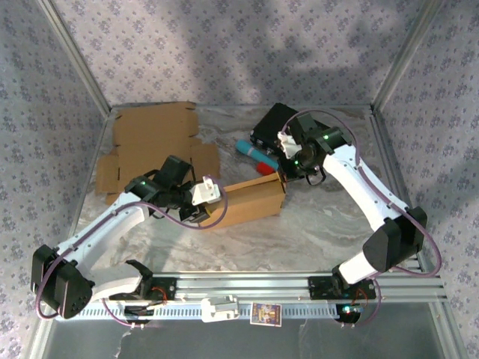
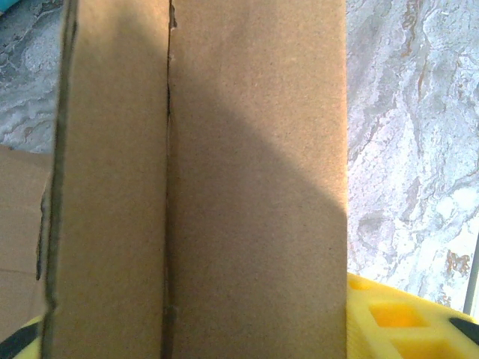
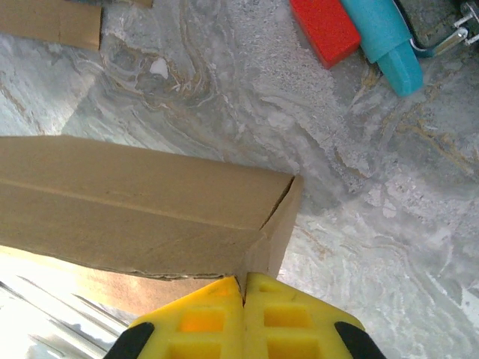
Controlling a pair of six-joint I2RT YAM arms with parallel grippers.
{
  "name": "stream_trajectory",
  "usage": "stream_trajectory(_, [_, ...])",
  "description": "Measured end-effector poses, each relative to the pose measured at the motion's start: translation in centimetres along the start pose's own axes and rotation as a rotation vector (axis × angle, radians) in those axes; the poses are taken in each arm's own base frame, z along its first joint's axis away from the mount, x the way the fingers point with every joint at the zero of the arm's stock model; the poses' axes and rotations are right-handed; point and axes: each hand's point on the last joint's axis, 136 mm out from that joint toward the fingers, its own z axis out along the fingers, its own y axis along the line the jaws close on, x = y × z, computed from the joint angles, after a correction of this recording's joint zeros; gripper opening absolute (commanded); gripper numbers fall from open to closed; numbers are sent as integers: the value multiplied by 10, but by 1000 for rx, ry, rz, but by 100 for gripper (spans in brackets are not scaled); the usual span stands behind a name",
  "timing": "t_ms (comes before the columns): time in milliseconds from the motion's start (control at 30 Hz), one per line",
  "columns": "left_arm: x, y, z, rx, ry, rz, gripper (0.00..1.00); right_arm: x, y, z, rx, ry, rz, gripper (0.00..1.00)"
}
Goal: Fold the paper box
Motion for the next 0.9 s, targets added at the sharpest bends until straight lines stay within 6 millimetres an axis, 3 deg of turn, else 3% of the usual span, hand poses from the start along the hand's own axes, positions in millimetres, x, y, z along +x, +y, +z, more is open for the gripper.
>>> stream_trajectory(467, [-1, 1, 1, -1, -1, -7, 46, -5, 2, 0, -2, 10, 134, 0])
stream_trajectory(900, [-1, 2, 2, -1, 0, -11, 47, -1, -1, 4, -13, -69, 141, 0])
